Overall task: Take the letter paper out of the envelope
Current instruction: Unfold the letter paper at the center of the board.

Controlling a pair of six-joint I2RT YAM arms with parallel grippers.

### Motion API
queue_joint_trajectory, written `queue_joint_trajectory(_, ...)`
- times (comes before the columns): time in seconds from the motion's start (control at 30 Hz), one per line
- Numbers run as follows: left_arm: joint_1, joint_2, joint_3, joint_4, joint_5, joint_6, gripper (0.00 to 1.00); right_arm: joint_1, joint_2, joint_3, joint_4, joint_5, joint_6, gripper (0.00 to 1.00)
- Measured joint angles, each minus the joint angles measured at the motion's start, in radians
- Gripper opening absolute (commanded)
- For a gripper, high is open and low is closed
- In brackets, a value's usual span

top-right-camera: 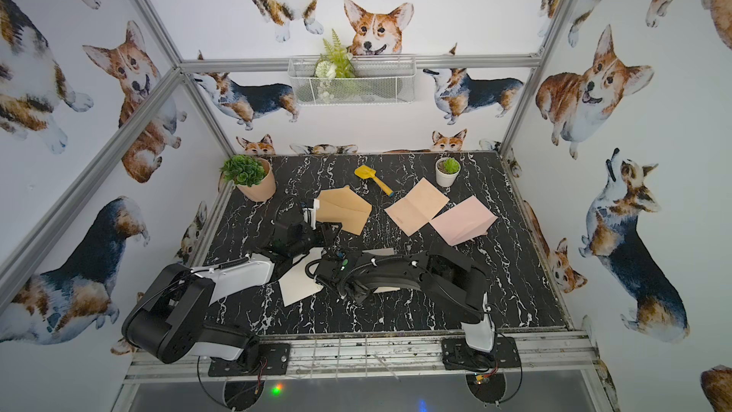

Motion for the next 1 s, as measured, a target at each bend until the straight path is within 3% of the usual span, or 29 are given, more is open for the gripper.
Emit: queue_joint_trajectory(1.0, 0.015, 0.022, -0.010, 0.046, 0.015, -0.021, 0.54, -0.026, 0.042, 0.015, 0.016, 0.078, -0.048, 0.72)
